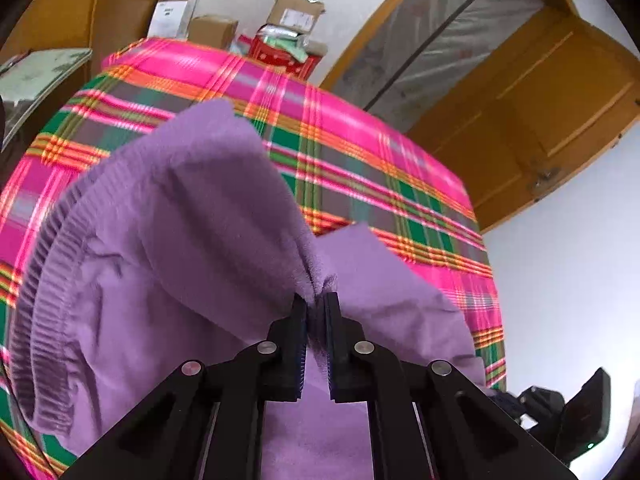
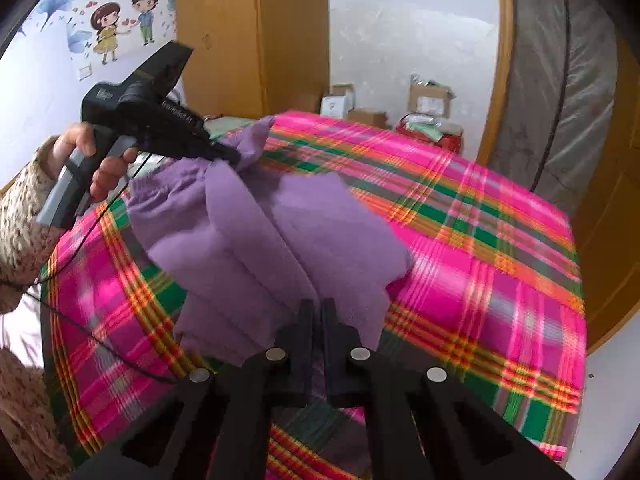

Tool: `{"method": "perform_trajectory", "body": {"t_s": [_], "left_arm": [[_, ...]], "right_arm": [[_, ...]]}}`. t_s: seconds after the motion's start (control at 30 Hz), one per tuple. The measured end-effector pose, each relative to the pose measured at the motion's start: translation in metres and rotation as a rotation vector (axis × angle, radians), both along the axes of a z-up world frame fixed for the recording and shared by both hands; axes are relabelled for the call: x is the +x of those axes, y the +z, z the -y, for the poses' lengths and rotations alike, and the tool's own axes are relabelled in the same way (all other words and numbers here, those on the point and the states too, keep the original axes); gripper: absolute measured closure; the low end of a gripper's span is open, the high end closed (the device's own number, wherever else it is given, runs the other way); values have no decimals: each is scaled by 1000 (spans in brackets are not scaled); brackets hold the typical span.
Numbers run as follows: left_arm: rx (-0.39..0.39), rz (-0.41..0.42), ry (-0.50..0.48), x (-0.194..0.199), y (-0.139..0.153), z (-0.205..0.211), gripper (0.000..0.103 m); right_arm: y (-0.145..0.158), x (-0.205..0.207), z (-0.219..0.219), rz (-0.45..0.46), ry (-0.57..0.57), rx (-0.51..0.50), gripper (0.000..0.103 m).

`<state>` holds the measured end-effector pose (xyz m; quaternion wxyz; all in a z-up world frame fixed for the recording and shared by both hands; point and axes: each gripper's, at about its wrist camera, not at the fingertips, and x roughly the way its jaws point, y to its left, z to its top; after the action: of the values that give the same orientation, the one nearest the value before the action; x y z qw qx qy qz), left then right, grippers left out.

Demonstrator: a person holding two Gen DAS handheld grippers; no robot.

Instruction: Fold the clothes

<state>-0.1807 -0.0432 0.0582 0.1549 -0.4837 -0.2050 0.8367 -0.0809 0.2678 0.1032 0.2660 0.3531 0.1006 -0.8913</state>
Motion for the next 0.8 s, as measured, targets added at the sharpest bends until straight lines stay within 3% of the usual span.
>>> {"method": "perform_trajectory", "body": {"t_s": [0.3,0.57,0.8], "left_arm": [[15,-99,67,-11,25,22,94],[-5,-148,134,-41,37,38,94],[-66,-152,180,-77,33,48,94]], "right_arm": [[51,-34,16,-155,-58,20,100],[66,-97,41,-216,-93,65,100],[59,-154,64,-205,-95,116,100]]}}
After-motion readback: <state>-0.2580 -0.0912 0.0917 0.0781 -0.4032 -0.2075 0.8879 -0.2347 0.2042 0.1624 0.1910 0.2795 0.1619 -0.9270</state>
